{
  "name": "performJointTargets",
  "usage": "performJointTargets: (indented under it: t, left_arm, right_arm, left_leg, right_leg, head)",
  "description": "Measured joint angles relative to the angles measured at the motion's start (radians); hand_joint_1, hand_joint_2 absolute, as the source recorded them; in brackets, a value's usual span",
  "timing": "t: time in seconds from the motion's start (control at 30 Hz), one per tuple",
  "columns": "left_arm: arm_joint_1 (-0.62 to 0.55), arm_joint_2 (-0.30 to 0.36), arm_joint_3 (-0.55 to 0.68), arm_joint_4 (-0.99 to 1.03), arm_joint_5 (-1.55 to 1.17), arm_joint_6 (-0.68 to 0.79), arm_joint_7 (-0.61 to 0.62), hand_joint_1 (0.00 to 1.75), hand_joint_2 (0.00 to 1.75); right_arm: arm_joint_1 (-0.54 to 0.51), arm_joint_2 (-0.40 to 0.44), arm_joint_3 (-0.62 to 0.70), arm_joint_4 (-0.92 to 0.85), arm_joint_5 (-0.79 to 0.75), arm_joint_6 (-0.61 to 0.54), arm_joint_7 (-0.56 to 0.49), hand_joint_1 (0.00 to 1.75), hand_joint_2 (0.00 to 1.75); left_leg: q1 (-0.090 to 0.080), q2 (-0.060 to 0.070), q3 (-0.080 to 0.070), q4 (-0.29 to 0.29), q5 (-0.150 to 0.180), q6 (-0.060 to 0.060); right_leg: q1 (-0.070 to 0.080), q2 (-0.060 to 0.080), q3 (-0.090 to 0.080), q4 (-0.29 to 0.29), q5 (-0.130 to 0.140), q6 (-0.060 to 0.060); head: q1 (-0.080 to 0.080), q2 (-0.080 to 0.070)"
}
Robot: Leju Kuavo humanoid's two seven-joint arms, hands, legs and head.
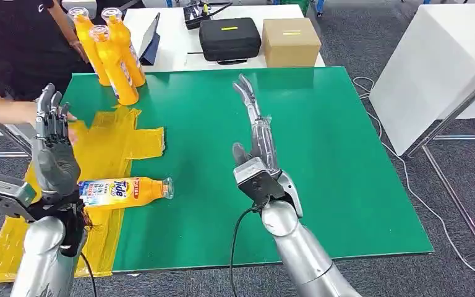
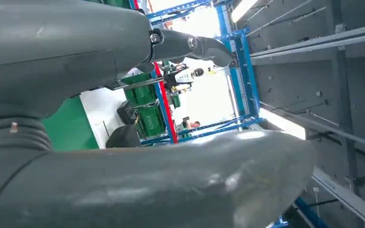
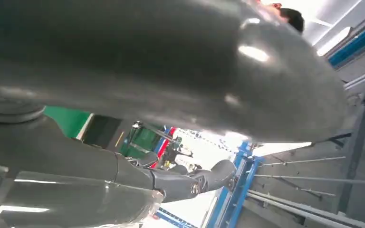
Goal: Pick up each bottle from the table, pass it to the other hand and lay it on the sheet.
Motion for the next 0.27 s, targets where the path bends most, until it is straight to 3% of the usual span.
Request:
performJointTargets:
  t: [0.27]
  left_arm:
    - [0.000, -0.016, 0.000, 0.000, -0.008, -0.020, 0.010, 0.00, 0.00]
  right_arm:
    - [0.005, 0.004, 0.000, -0.008, 0.013, -0.002, 0.011, 0.00, 0.00]
  left_leg:
    - [0.000, 0.000, 0.000, 0.000, 0.000, 0.000]
  right_leg:
    - [0.000, 0.000, 0.000, 0.000, 0.000, 0.000]
  head:
    - [0.000, 0.000]
